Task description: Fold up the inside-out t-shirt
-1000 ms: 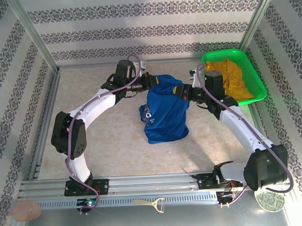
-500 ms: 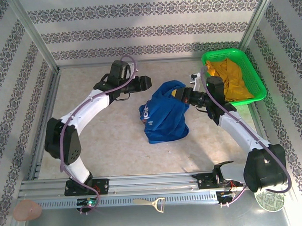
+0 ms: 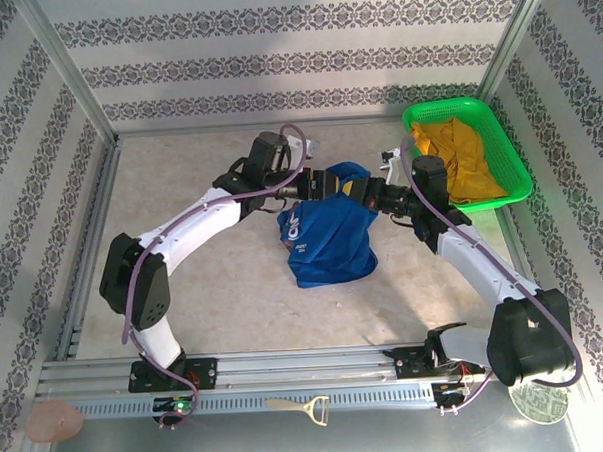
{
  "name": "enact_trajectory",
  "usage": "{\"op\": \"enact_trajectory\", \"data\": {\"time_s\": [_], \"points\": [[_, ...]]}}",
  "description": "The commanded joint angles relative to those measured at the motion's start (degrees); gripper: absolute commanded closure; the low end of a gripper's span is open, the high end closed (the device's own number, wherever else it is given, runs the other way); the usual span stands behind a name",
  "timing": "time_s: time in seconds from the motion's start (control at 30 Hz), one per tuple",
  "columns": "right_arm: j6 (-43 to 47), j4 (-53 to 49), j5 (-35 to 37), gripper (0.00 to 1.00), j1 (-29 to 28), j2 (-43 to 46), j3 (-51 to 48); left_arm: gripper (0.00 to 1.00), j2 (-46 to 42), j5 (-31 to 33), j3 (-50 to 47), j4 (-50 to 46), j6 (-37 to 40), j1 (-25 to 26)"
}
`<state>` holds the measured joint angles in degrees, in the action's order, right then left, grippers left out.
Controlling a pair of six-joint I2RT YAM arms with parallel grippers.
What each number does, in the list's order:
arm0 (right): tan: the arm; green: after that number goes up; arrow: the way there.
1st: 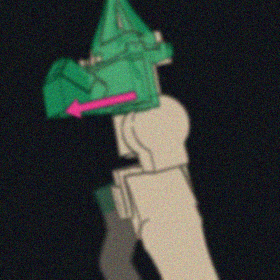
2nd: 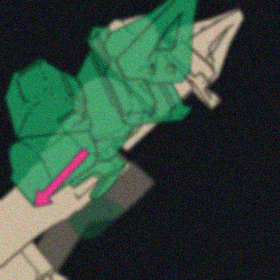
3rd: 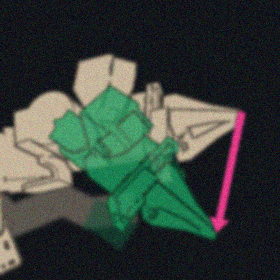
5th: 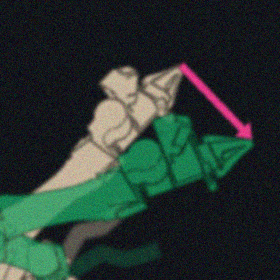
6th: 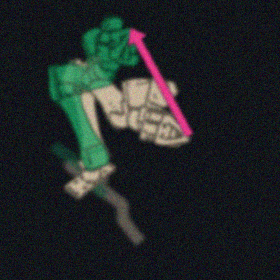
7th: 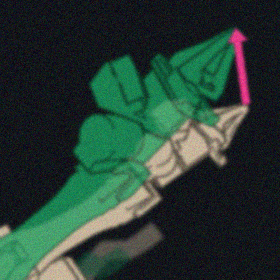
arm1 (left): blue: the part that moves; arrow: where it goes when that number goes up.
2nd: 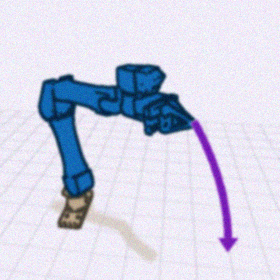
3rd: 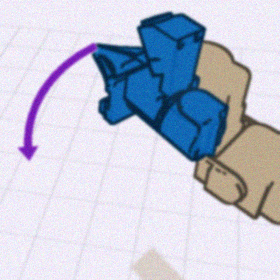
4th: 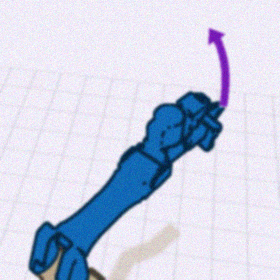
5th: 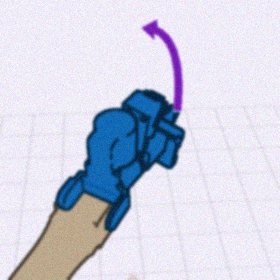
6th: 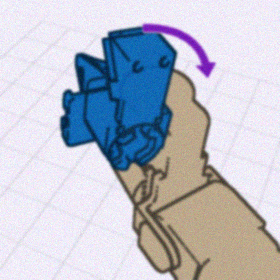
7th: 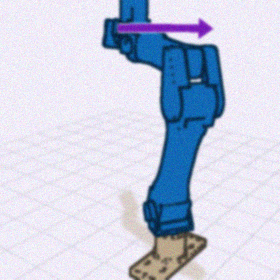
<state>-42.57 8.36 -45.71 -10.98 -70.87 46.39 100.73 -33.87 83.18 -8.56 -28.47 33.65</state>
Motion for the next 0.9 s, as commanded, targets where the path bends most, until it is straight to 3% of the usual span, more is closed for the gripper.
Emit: {"op": "enact_trajectory", "data": {"time_s": [0.0, 0.17, 0.43, 0.57, 0.6, 0.67, 0.73, 0.87], "points": [[-0.7, 2.4, 0.1, 1.00, 0.3, 1.7, -0.4, 0.46, 0.7, -1.9, 1.3, 2.8, 1.4, 0.3], [-0.8, 2.5, 0.2, 1.00, 0.3, 1.7, -0.3, 0.47, 2.1, -3.9, 1.1, 4.7, 0.6, 0.3], [-0.9, 2.6, 0.9, 1.00, 0.6, 1.3, -0.9, 1.00, 3.8, -10.2, 0.8, 12.7, -5.0, 0.3], [-0.9, 2.7, 1.1, 1.00, 1.0, 1.3, -1.4, 1.00, 2.5, -9.8, 0.3, 13.8, -6.0, 0.0], [-0.8, 2.7, 1.2, 0.93, 1.1, 1.3, -1.6, 1.00, 2.0, -9.4, 0.1, 14.3, -6.6, -0.1], [-0.8, 2.6, 1.7, 0.61, 1.5, 1.3, -2.3, 1.00, 0.7, -8.2, -0.8, 15.6, -7.7, -0.5], [-0.7, 2.5, 2.5, 0.38, 1.9, 1.5, -3.7, 1.00, -0.8, -6.7, -1.7, 16.7, -9.0, -1.0], [-0.3, 2.5, 4.0, 0.30, 2.1, 1.2, -6.6, 1.00, -2.4, -6.2, -2.1, 18.2, -10.7, -1.6]]}}
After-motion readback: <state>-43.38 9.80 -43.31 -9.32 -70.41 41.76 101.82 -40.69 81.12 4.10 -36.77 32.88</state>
